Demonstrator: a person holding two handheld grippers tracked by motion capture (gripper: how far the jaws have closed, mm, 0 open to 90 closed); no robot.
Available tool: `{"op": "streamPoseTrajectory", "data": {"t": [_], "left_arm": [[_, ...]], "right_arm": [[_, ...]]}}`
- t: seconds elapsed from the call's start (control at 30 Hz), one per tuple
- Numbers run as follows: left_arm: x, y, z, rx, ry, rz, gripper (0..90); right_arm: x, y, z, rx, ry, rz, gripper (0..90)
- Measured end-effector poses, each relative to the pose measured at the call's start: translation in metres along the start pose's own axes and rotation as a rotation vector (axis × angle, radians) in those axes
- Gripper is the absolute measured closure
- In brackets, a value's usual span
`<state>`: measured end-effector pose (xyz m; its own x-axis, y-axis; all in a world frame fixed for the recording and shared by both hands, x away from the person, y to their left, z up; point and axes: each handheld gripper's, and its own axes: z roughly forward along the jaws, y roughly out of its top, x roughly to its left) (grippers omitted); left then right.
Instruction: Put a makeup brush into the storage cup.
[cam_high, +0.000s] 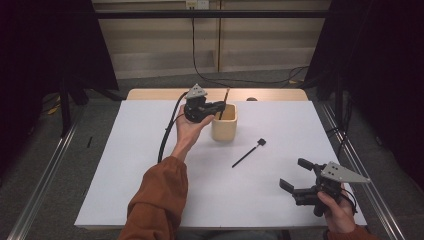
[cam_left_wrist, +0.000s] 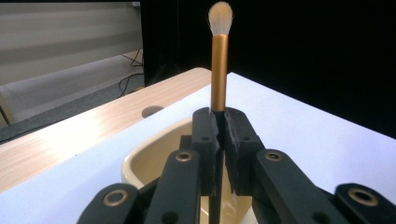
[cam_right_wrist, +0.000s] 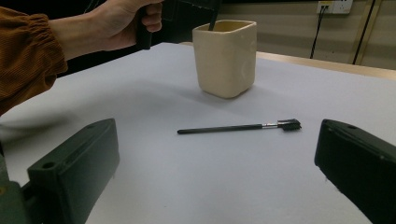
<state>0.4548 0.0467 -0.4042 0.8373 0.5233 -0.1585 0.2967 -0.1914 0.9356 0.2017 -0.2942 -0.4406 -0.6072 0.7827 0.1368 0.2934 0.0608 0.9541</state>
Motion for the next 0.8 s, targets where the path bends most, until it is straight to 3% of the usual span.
{"op": "streamPoseTrajectory", "data": {"t": [0.3,0.6,0.67,0.7,0.73,0.8], "left_arm": [[0.0006,-0.0036,-0.0001,0.007,0.002,-0.005,82.4],[0.0022,-0.0068,-0.0042,-0.002,0.001,-0.021,71.7],[0.0025,-0.0065,-0.0058,-0.002,0.009,-0.024,66.4],[0.0028,-0.0061,-0.0062,0.001,0.018,-0.035,53.2],[0.0028,-0.0061,-0.0062,0.001,0.018,-0.035,47.3],[0.0026,-0.0061,-0.0072,0.005,0.028,-0.028,46.8]], "right_arm": [[-0.0001,0.0000,-0.0004,-0.002,0.000,-0.004,0.0],[-0.0002,0.0001,-0.0007,-0.003,0.002,-0.005,0.0],[-0.0001,0.0001,-0.0007,-0.004,0.001,-0.006,0.0],[-0.0002,0.0001,-0.0006,-0.004,0.001,-0.006,0.0],[-0.0001,0.0000,-0.0004,-0.003,-0.001,-0.004,0.0],[-0.0002,0.0001,-0.0003,-0.003,-0.001,-0.004,0.0]]}}
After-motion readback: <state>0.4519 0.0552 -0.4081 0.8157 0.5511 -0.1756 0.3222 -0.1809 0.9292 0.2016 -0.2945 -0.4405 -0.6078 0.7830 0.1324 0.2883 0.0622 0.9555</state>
